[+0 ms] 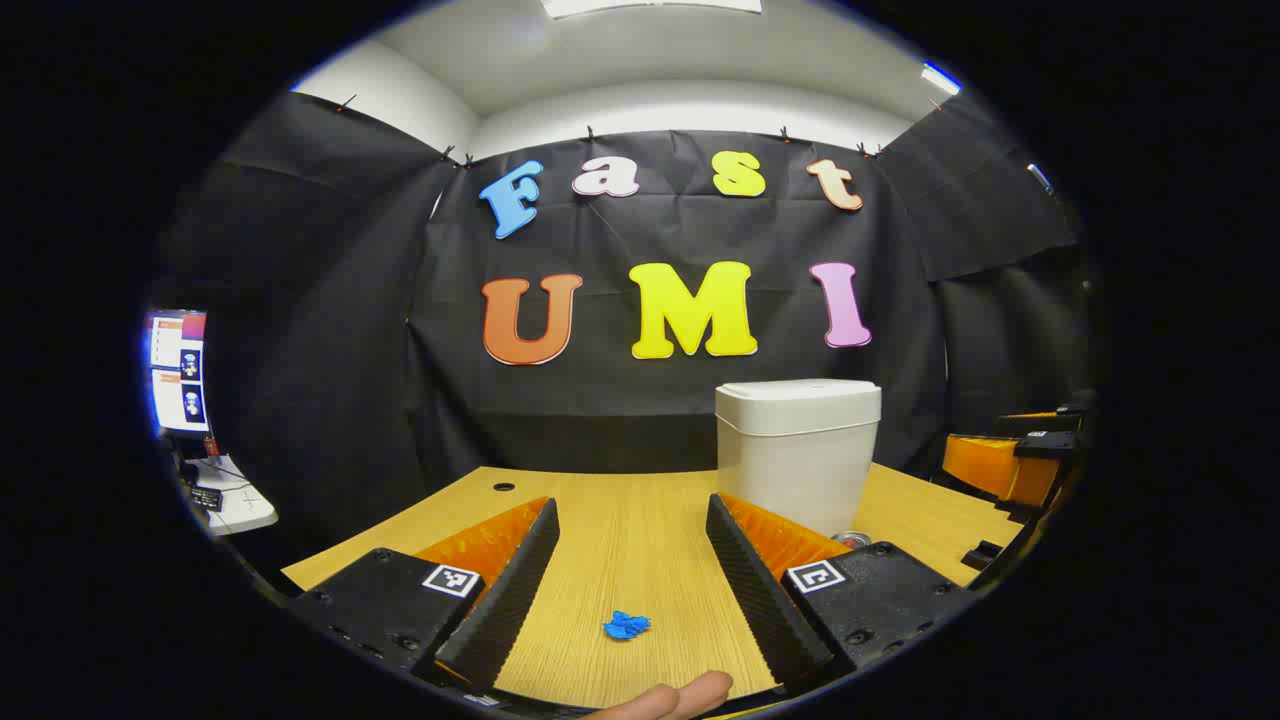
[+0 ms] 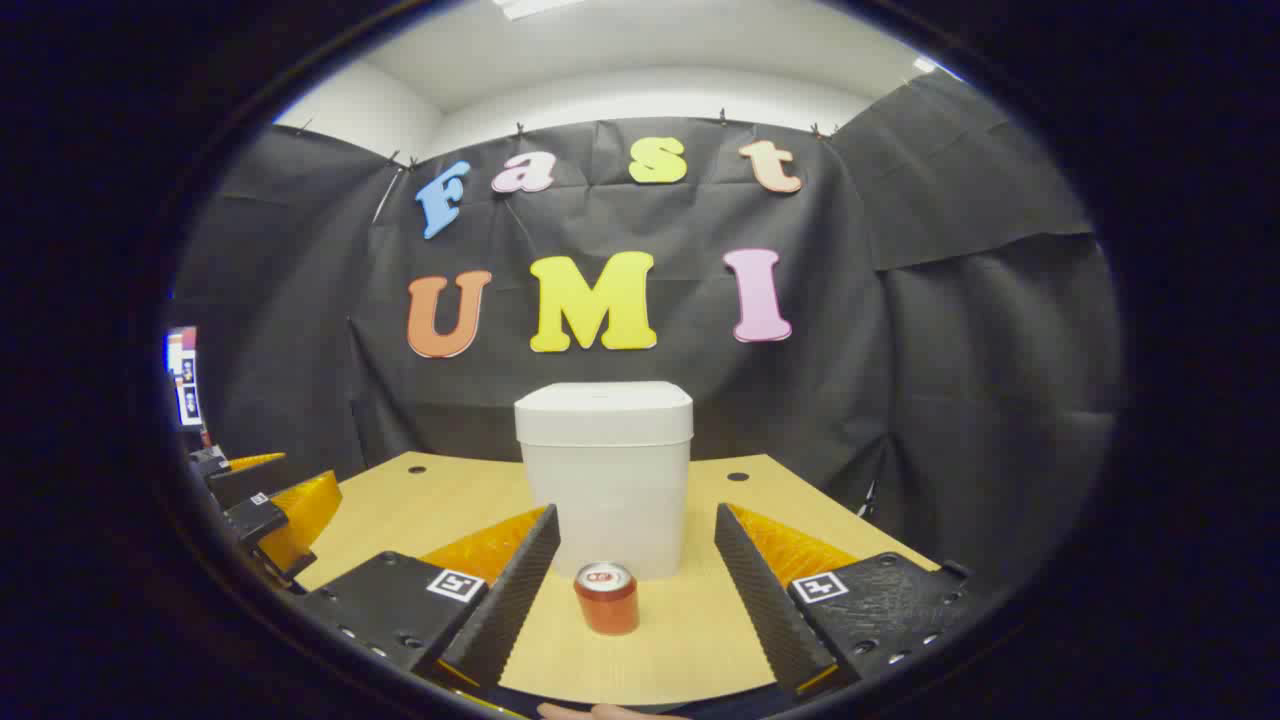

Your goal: Press the lid of the desktop garbage bin to open it, pick up the crumpled paper on the desktop and throw it into the bin, then pick up the pop can on the desktop and drop it into the bin, and finally close the garbage bin lid.

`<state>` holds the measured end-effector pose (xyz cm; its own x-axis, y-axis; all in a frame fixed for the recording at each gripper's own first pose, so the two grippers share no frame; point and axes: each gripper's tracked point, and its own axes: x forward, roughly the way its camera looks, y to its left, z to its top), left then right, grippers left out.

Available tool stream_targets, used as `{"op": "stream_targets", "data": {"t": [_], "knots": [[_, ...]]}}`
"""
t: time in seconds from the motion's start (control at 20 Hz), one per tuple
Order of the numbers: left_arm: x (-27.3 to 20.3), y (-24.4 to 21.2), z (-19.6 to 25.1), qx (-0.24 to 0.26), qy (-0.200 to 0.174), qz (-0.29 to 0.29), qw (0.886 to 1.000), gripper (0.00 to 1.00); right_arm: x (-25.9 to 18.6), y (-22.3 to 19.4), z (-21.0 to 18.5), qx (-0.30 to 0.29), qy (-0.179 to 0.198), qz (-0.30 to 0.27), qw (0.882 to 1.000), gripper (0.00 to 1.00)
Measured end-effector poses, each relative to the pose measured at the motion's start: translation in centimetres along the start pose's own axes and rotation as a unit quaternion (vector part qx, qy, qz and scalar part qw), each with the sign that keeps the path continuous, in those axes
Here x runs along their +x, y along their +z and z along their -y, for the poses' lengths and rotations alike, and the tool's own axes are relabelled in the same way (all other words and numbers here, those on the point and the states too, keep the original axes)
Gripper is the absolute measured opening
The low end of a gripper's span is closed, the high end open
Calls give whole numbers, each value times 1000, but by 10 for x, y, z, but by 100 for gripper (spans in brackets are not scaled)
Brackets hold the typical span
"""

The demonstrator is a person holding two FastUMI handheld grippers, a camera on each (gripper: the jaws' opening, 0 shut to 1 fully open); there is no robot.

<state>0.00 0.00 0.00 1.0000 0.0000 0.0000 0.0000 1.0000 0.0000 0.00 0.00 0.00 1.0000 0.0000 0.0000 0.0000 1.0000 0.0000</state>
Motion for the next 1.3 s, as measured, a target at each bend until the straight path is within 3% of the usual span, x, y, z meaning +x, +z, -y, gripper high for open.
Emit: {"op": "stream_targets", "data": {"t": [0.2,0.9,1.15,1.3], "knots": [[-4,2,9,3,-15,9,1000,95,-1,-1,4,-14,1,-3,1000,96],[6,-7,0,-10,-5,5,1000,95,1,-9,-15,-39,44,-4,998,98],[11,-12,-11,-14,6,-2,1000,96,21,6,-26,-20,51,3,999,91],[17,-14,-20,-17,21,-4,1000,96,35,22,-31,12,61,14,998,77]]}}
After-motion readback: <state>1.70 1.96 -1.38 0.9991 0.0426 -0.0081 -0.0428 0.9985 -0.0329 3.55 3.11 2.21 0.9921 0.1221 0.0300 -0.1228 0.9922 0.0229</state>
